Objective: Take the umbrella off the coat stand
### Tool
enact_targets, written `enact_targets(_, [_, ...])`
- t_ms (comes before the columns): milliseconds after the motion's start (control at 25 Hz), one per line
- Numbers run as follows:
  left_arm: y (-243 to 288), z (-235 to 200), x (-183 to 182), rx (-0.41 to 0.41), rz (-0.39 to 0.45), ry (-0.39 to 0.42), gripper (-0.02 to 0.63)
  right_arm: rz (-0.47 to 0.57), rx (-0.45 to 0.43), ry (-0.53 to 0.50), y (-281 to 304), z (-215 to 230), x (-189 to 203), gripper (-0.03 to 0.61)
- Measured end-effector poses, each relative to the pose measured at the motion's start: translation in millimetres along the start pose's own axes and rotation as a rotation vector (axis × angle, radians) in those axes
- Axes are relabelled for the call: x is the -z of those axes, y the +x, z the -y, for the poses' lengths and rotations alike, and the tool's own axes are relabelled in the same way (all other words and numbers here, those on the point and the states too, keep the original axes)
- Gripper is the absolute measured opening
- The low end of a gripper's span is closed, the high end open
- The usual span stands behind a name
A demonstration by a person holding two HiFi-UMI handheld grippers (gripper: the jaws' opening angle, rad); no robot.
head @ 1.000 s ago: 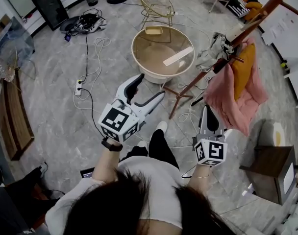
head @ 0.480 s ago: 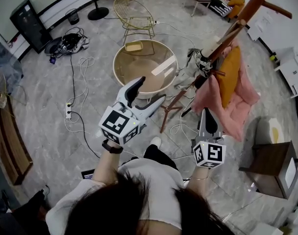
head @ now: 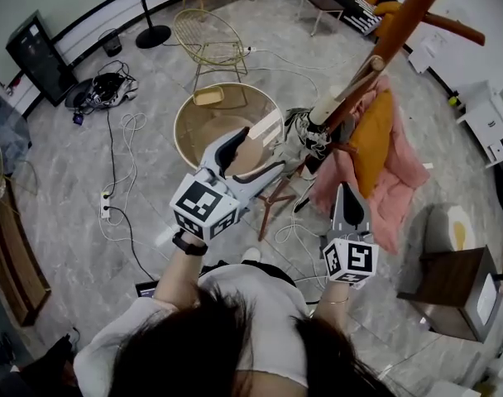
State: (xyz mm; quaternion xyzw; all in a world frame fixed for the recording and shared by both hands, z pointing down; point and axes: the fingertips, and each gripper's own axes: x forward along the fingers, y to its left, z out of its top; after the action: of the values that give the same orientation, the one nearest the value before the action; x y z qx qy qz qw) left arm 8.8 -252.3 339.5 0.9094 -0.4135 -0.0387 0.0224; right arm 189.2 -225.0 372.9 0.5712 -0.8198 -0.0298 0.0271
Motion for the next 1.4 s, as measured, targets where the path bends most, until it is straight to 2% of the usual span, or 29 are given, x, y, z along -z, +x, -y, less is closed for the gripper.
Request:
enact_targets(400, [60.8, 6.2, 18.7, 0.114, -0.049, -0.002, 0.436, -0.002, 0.072, 0.029, 15.0, 35.1, 9.2, 0.003])
enact_targets(760, [87.7, 1.4, 31.1, 0.210, -0.090, 0.008, 0.465, -0.006, 0.155, 0.043, 17.8, 47.6, 6.7, 0.003])
enact_targets(1120, [99.4, 10.4, 54.1, 0.264, -0.136, 0.021, 0.527, -0.034, 0.174, 0.056, 11.4, 49.9, 16.9, 0.003])
enact_targets(1400, [115.2, 15.7, 76.4, 0.303, -0.172, 0.023, 0.534, -0.067, 0.190, 0.062, 3.1, 52.8, 28.4, 0.003])
